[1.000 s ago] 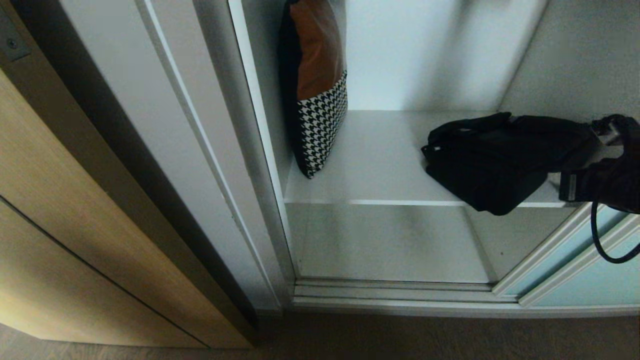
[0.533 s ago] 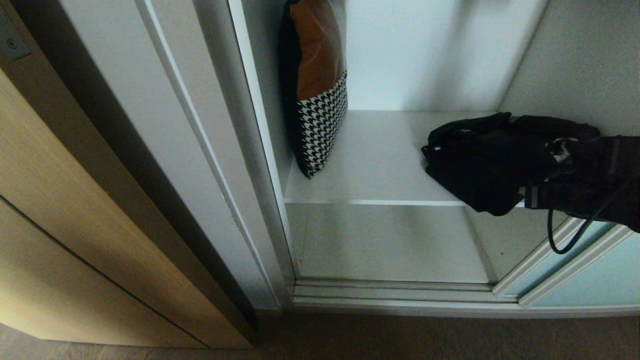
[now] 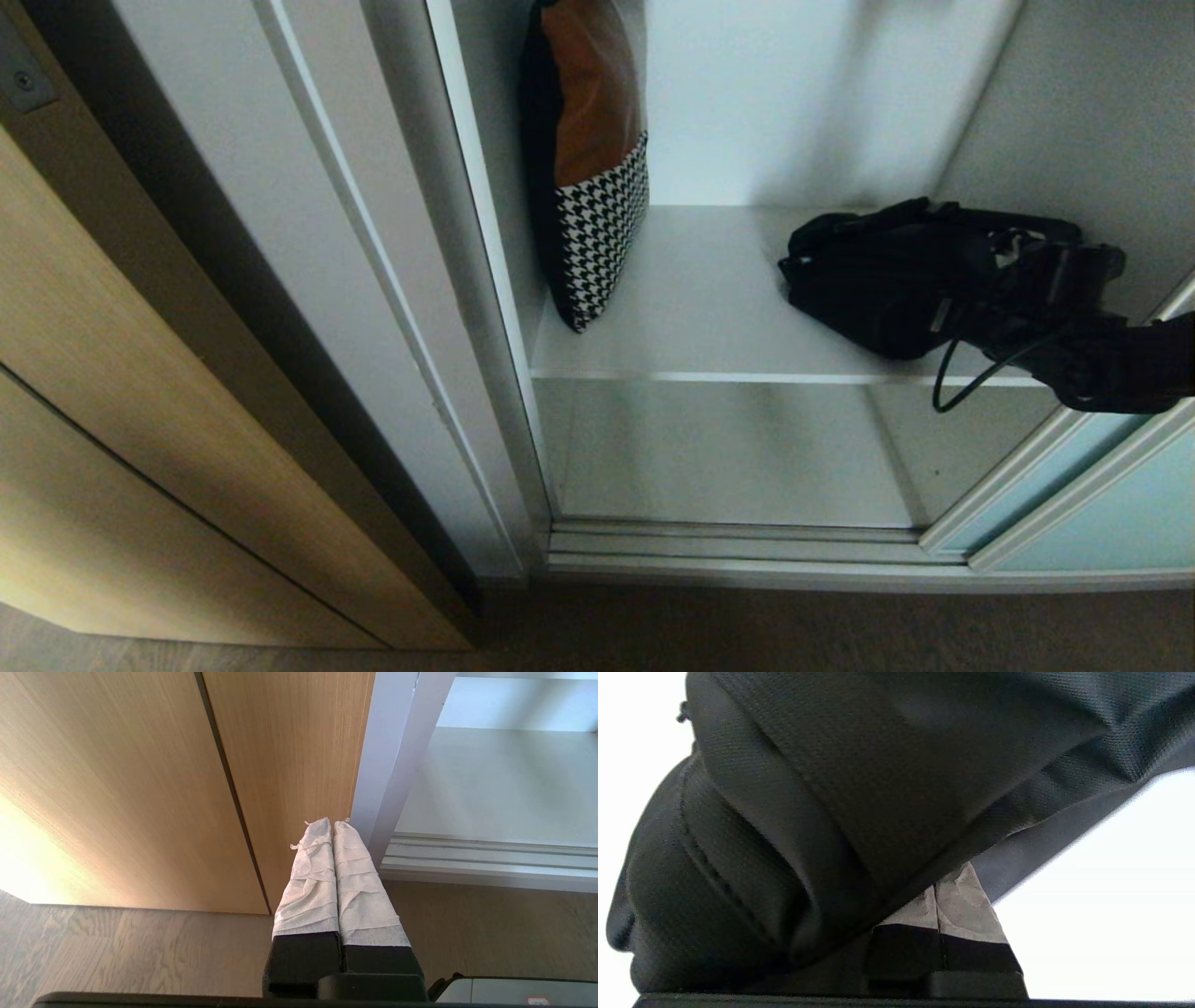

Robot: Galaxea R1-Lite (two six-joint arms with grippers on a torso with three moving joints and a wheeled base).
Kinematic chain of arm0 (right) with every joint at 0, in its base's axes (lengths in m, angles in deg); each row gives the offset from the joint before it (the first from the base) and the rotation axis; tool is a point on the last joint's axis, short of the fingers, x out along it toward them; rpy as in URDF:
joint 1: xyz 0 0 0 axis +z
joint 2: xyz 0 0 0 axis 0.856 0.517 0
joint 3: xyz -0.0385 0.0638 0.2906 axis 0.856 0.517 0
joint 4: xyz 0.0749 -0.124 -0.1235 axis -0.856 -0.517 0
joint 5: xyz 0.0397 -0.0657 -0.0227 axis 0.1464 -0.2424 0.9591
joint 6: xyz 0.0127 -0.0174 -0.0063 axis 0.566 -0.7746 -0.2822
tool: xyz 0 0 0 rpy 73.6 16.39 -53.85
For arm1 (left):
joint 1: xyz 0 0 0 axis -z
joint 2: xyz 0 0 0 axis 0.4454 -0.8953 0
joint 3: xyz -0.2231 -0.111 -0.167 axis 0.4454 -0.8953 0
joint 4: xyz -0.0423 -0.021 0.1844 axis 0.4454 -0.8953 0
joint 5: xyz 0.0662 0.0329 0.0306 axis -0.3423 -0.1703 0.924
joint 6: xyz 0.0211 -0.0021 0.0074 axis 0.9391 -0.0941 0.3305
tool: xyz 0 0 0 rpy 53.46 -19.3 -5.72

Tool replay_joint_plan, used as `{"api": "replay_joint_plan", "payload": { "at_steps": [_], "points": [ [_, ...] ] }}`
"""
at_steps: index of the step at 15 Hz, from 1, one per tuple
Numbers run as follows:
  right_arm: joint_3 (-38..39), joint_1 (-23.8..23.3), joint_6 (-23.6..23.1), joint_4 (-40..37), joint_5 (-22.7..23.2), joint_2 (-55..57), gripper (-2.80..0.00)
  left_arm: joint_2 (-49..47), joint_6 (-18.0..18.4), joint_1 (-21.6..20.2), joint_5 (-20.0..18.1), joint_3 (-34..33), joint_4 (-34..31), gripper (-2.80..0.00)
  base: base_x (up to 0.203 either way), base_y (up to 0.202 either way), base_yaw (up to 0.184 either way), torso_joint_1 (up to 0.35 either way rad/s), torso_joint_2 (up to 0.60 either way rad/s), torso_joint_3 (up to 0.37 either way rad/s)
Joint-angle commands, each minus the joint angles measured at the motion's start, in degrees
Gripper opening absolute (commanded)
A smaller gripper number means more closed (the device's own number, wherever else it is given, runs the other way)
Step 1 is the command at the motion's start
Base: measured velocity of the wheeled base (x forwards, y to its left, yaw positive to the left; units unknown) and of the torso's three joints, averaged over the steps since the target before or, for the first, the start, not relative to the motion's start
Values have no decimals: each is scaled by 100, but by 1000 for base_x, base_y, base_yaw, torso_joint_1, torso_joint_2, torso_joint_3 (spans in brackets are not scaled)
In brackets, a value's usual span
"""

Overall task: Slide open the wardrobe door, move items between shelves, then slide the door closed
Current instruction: Place the bag on the higher shelf

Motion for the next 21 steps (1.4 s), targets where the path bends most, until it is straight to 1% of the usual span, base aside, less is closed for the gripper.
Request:
{"api": "replay_joint_plan", "payload": {
  "at_steps": [1, 7, 10, 11, 14, 19, 21],
  "points": [
    [-278, 195, 36, 35, -65, 310, -280, -9, -1, -2, 0, 0, 0, -280, 0, 0, 0, 0, 0, 0],
    [-747, 326, 54, 151, -65, 749, -280, -9, -1, -2, 0, 0, 0, -280, 0, 0, 0, 0, 0, 0],
    [-735, 325, 62, 168, -69, 550, -280, -9, -1, -2, 0, 0, 0, -280, 0, 0, 0, 0, 0, 0],
    [-545, 328, 59, 185, -100, 382, -280, -9, -1, -2, 0, 0, 0, -280, 0, 0, 0, 0, 0, 0],
    [711, 331, -145, 254, -65, -652, -280, -9, -1, -2, 0, 0, 0, -280, 0, 0, 0, 0, 0, 0],
    [2764, 313, -809, 301, 92, -2927, -280, -9, -1, -2, 0, 0, 0, -280, 0, 0, 0, 0, 0, 0],
    [3461, 320, -952, 292, 114, -3964, -280, -9, -1, -2, 0, 0, 0, -280, 0, 0, 0, 0, 0, 0]
  ]
}}
